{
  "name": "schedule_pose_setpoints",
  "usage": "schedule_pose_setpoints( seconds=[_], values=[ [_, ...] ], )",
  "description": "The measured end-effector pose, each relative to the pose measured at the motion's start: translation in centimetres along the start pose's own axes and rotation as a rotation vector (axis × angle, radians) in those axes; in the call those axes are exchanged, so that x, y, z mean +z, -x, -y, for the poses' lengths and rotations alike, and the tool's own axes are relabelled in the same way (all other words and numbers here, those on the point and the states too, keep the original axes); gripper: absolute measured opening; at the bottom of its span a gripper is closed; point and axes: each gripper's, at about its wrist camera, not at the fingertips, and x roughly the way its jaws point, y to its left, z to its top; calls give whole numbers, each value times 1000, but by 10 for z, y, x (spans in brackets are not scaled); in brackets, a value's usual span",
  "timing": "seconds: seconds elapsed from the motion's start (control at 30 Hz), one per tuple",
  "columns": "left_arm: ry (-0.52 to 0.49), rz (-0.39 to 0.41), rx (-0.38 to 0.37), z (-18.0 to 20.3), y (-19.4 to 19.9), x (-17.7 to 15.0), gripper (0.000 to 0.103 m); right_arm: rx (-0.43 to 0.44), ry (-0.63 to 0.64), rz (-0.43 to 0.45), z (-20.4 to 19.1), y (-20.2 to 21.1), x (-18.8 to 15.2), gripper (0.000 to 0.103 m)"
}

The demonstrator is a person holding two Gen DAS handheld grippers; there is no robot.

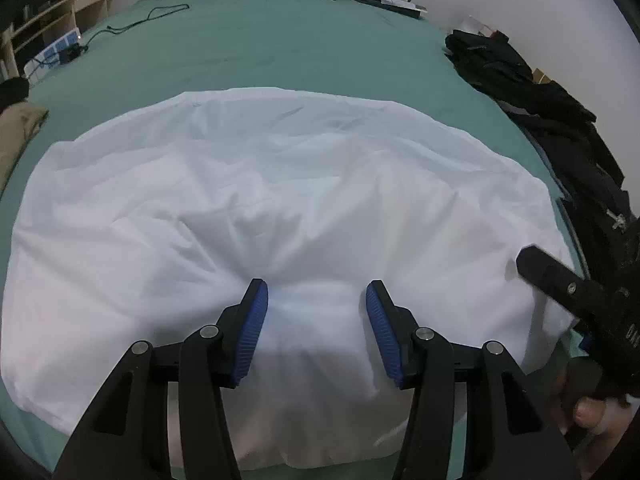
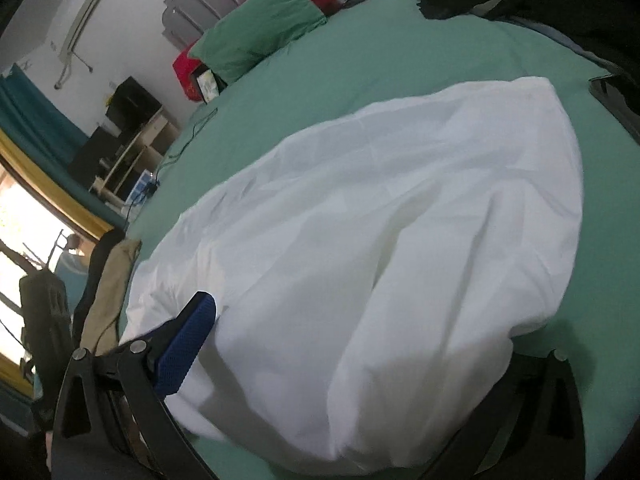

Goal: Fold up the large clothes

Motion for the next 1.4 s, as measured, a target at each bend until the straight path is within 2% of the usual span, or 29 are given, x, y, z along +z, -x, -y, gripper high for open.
schedule_pose_setpoints(
  seconds=[0.03,0.07,0.1,0.13,0.17,0.23,0.37,0.5,0.53,0.63,0.7,0.83,0.97,1.1,1.23,1.3,1.4],
  values=[
    [-4,2,7,3,-1,-1,54,9,1,-3,0,0,1,99],
    [-4,4,10,4,-1,0,54,23,2,-9,-1,1,2,79],
    [-2,5,11,4,-1,-1,54,36,3,-17,0,1,3,70],
    [-2,5,12,3,-1,0,54,62,-3,-35,1,-1,2,55],
    [-6,9,14,4,-2,0,54,100,-15,-60,1,-5,1,30],
    [-27,14,28,9,-3,0,54,135,9,-106,-7,-14,-4,28],
    [-69,12,40,11,0,2,54,73,157,-68,-39,-4,-1,25],
    [-190,30,125,18,10,6,54,6,246,-44,-65,3,3,25],
    [-195,40,116,15,14,6,54,-12,264,-42,-71,4,4,25],
    [-175,73,75,-2,33,8,54,-80,309,-49,-86,4,6,25],
    [-154,128,46,-24,52,10,54,-117,327,-55,-93,3,8,25],
    [-170,195,106,-64,72,13,54,-177,378,-65,-119,-1,12,25],
    [-95,212,170,-133,82,16,54,-215,473,-78,-152,-10,9,25],
    [23,229,173,-191,89,3,54,-215,552,-110,-185,-27,3,25],
    [122,200,132,-225,87,-2,54,-228,632,-152,-217,-51,-12,25],
    [144,210,120,-235,90,1,54,-233,662,-176,-228,-62,-20,25],
    [158,220,113,-247,92,1,54,-237,680,-238,-239,-77,-34,34]
  ],
)
